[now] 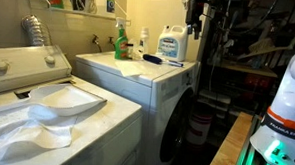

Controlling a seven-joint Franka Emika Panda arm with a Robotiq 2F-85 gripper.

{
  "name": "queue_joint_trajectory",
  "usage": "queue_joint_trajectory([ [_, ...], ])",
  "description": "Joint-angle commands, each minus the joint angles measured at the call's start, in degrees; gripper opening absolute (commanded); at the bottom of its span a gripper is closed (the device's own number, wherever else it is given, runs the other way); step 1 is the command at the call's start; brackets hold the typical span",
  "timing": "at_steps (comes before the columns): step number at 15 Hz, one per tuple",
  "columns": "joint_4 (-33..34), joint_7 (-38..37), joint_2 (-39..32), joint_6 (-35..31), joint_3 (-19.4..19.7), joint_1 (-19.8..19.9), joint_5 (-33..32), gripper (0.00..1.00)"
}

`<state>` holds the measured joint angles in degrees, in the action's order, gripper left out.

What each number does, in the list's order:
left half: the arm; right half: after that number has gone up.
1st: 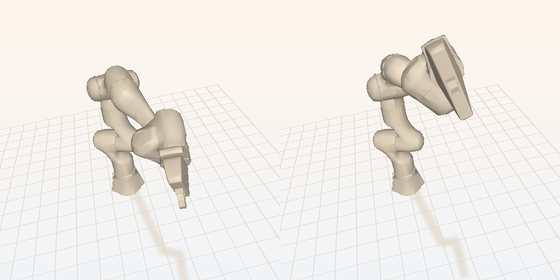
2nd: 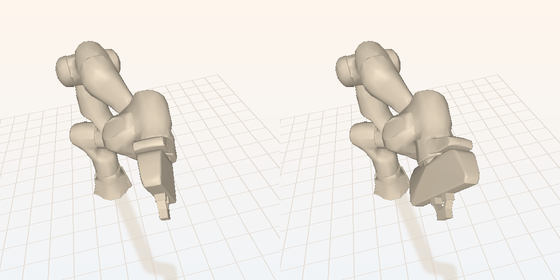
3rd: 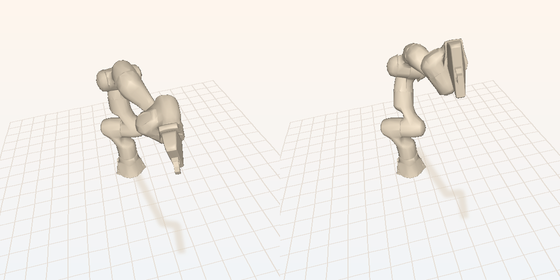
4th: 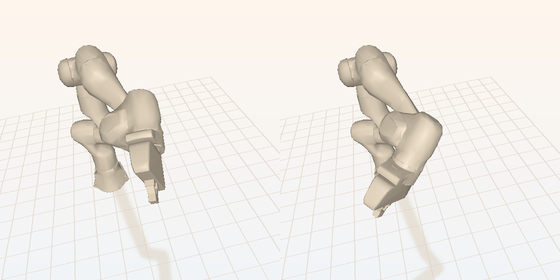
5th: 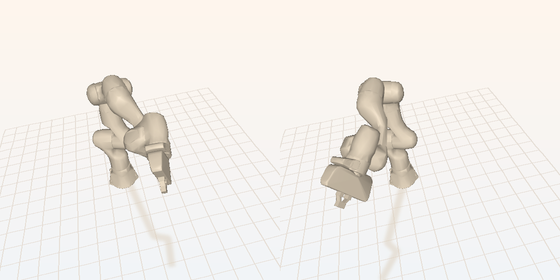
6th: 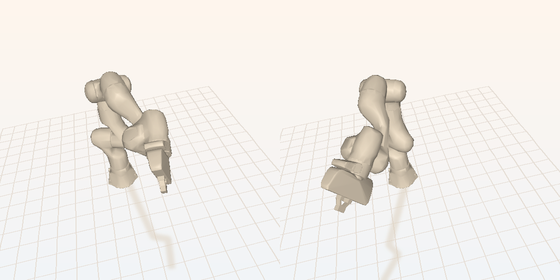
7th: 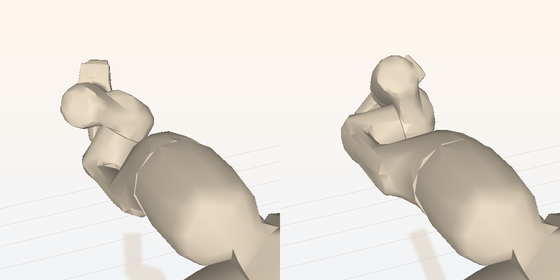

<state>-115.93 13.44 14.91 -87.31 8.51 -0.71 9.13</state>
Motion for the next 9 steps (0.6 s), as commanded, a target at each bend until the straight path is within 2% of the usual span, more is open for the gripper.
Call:
queue_joint_trajectory([
  [1, 0.1, 0.2, -0.1, 0.1, -1.0, 1.2, 0.2, 1.00],
  [6, 0.1, 0.2, -0.1, 0.1, -1.0, 1.2, 0.2, 1.00],
  [9, 4.6, -7.9, -4.3, 1.8, -0.4, 3.1, 3.5, 1.00],
])
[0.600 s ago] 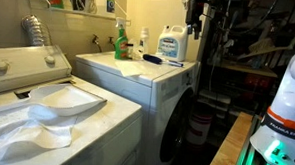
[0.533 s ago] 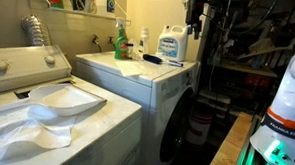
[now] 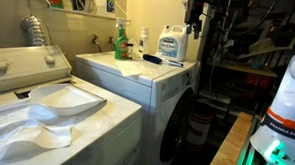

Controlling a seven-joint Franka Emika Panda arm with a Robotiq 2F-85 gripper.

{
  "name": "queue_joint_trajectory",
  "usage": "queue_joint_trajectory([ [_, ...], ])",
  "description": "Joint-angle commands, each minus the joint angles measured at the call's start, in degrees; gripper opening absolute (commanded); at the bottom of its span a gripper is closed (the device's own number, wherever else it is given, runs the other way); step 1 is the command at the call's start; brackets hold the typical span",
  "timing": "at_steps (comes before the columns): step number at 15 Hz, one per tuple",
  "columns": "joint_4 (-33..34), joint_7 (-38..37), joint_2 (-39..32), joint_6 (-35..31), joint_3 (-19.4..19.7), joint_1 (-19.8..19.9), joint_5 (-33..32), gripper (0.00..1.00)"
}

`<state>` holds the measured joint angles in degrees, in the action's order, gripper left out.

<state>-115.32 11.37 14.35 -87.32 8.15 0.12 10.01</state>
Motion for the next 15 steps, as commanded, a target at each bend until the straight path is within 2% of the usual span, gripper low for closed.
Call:
queue_joint_trajectory([
  [1, 5.0, -8.1, -4.8, 1.3, -0.2, 2.8, 2.6, 1.00],
  [6, 9.7, -21.9, -10.3, 1.0, -1.0, 4.6, 1.6, 1.00],
  [9, 11.6, -32.3, -13.6, -3.4, -2.3, 4.2, 1.8, 1.00],
  [15, 12.3, -49.0, -16.2, -14.6, -2.8, 4.2, -2.9, 1.00],
])
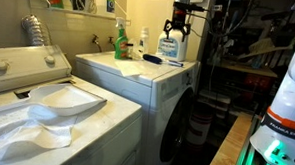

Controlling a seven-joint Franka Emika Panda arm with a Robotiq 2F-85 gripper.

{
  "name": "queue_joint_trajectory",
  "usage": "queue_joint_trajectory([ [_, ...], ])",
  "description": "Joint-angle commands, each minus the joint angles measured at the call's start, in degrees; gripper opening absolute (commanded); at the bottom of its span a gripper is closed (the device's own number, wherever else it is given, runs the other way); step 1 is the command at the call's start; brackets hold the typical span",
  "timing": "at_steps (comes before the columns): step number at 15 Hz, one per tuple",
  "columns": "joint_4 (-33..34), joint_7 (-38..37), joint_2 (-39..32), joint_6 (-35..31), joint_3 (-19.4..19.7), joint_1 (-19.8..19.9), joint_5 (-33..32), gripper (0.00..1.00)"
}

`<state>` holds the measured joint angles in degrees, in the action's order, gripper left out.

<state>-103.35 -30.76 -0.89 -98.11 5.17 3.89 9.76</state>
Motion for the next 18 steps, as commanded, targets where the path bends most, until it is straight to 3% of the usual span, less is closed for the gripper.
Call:
queue_joint_trajectory([
  [1, 0.0, -9.3, -1.3, -5.9, 0.4, 0.6, -3.5, 1.00],
  [9, 1.2, -34.5, -5.4, -15.2, 0.8, -0.3, -15.0, 1.00],
  [10, 0.2, -28.6, -3.8, -14.1, 0.6, 0.2, -12.1, 1.00],
  [18, 1.6, -27.5, -5.6, -16.5, 0.8, 0.6, -11.6, 1.00],
])
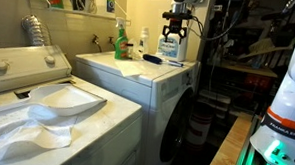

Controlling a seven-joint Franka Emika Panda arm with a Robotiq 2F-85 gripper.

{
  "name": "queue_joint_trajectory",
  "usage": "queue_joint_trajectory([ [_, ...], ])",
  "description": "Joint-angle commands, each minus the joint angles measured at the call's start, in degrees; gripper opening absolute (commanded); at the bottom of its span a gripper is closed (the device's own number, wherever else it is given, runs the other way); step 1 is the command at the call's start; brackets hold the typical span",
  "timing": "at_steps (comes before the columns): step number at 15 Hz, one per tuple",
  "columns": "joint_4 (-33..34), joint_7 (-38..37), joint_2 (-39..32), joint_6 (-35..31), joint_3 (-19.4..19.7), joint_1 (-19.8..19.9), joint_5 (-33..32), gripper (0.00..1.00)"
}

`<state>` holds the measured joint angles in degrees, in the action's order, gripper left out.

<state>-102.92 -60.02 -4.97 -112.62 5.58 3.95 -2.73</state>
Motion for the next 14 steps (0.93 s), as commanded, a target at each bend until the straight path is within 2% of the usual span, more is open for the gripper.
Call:
queue_joint_trajectory([
  [1, 2.2, 2.1, -2.7, -2.6, 0.6, 0.9, 2.0, 1.00],
  [4, 4.4, 3.1, -6.0, -5.5, 1.1, 1.6, 4.6, 1.00],
  [9, 8.9, 5.4, -12.0, -4.6, 1.1, 2.1, 8.6, 1.00],
  [14, 13.0, 3.6, -16.6, -4.6, 2.2, 1.7, 7.9, 1.00],
])
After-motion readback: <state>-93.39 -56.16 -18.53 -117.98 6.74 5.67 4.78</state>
